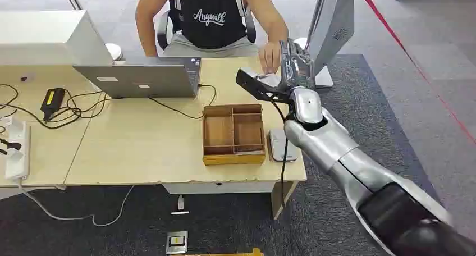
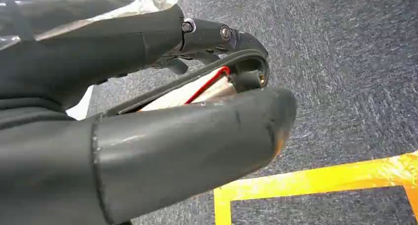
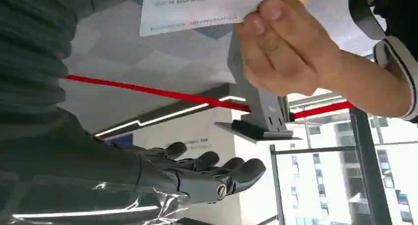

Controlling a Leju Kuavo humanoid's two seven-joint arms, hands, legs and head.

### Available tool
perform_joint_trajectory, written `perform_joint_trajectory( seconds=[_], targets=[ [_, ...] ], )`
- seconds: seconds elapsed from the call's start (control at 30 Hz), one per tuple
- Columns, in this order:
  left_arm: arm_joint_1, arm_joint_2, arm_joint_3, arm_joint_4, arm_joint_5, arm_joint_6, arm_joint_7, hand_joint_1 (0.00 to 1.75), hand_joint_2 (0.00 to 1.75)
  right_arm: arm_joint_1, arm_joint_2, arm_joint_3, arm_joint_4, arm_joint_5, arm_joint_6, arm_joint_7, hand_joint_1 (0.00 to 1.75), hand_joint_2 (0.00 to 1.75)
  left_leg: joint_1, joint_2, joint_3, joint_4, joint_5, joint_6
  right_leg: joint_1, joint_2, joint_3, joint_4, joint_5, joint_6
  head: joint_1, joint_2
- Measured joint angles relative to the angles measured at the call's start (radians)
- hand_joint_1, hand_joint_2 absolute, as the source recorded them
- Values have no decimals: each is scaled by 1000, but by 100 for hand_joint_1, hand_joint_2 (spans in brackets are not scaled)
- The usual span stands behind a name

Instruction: Pass the card to the sensor for recognition and then transmit it.

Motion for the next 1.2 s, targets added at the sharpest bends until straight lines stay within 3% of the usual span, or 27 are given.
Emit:
perform_joint_trajectory(
  seconds=[0.17,0.2,0.23,1.2],
  targets=[
    [1,0,0,0,1,1,4,0,0,-11,-6,16,21,-30,-8,29,0,175,0,0,0,0,0,0,0,0,0,0,0,0,0,0],
    [1,0,0,0,1,1,4,0,0,-11,-7,19,25,-33,-9,30,17,175,0,0,0,0,0,0,0,0,0,0,0,0,0,0],
    [2,0,0,0,2,1,4,0,0,-11,-10,22,27,-34,-10,30,175,175,0,0,0,0,0,0,0,0,0,0,0,0,0,0],
    [3,-4,-16,0,3,3,0,0,0,-16,-24,96,63,-95,-52,27,175,175,0,0,0,0,0,0,0,0,0,0,0,0,0,0]
  ],
)
